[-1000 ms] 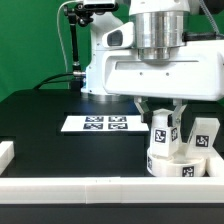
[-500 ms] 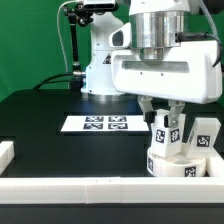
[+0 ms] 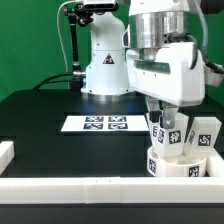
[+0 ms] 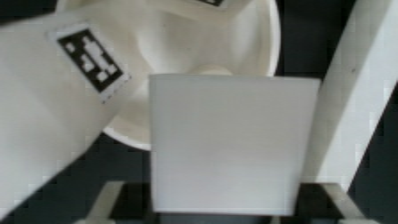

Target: Assemble stool

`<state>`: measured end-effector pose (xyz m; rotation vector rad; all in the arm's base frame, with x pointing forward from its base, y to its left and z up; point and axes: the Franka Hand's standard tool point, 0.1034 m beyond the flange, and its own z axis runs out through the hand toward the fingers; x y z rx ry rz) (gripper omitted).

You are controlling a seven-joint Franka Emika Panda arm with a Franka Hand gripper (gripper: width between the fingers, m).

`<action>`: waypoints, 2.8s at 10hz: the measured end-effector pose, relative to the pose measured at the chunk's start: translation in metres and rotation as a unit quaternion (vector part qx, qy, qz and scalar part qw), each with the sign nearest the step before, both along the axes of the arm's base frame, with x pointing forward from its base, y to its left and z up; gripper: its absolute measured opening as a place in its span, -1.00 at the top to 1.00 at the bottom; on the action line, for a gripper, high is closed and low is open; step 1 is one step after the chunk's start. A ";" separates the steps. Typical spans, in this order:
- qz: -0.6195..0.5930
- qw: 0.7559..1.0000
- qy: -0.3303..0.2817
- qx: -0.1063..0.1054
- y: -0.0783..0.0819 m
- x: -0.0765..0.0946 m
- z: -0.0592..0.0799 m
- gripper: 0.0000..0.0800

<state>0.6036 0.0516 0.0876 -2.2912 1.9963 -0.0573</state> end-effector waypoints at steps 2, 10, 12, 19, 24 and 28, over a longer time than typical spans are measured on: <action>-0.086 0.996 -0.006 0.014 0.005 0.000 0.000 0.17; -0.374 0.924 0.000 0.083 0.018 0.000 -0.002 0.17; -0.409 0.907 0.003 0.099 0.021 -0.001 -0.003 0.17; -0.421 0.900 -0.002 0.117 0.027 0.000 -0.005 -0.32; -0.367 0.922 -0.017 0.122 0.027 0.008 0.014 -0.62; -0.226 0.969 -0.034 0.099 0.026 0.006 0.009 -0.62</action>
Offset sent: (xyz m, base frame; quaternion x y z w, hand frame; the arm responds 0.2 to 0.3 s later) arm -0.0101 -0.0006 -0.0037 -0.0115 0.0117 0.2364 0.9715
